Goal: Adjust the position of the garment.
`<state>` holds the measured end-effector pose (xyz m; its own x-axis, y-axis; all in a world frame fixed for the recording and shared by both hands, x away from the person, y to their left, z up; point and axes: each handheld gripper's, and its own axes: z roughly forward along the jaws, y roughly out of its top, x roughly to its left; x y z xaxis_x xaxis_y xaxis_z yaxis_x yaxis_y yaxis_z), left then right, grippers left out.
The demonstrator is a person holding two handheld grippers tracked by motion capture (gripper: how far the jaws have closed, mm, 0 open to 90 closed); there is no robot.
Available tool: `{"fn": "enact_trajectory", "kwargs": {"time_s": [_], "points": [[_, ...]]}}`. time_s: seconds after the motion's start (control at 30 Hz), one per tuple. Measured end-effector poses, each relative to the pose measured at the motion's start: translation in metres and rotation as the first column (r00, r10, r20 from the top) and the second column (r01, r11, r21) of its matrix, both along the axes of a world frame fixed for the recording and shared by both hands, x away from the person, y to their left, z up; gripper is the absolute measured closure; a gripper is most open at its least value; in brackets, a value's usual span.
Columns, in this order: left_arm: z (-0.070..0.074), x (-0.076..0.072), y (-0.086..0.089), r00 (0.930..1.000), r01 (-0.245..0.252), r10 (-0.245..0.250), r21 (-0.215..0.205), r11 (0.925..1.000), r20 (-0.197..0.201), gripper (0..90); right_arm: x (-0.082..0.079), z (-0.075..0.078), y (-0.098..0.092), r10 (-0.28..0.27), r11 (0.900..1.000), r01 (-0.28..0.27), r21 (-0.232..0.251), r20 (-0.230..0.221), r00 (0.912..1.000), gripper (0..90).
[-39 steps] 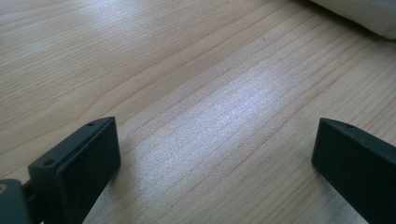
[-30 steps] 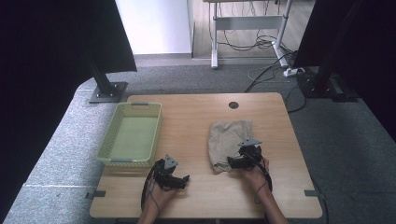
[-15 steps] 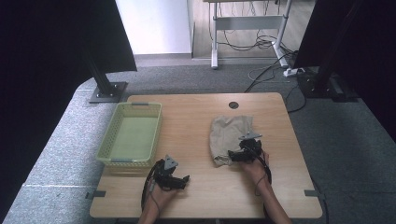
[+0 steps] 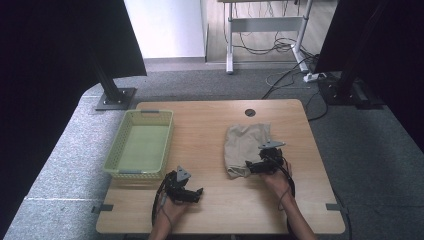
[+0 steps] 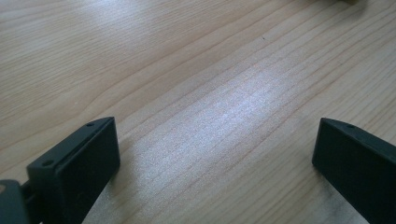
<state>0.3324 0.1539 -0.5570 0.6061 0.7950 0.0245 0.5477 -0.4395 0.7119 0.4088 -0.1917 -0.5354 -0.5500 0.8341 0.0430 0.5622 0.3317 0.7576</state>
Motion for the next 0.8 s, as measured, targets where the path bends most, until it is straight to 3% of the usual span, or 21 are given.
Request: {"fn": "enact_trajectory", "kwargs": {"time_s": [0.27,0.47,0.8], "points": [[0.000,0.000,0.000,1.0000,-0.001,0.001,-0.002,1.0000,-0.001,0.7,-0.013,0.009,-0.008,0.023,1.000,-0.023,0.006,-0.004,0.9997,4.7],[0.000,0.000,0.000,1.0000,-0.002,0.002,-0.003,1.0000,-0.001,0.9,-0.036,0.016,-0.026,0.031,0.999,-0.032,0.016,0.007,0.9995,4.7],[0.000,0.000,0.000,1.0000,-0.002,0.002,-0.002,1.0000,0.000,1.0,-0.061,0.013,-0.046,0.015,1.000,-0.016,0.022,0.023,0.9996,4.8]]}}
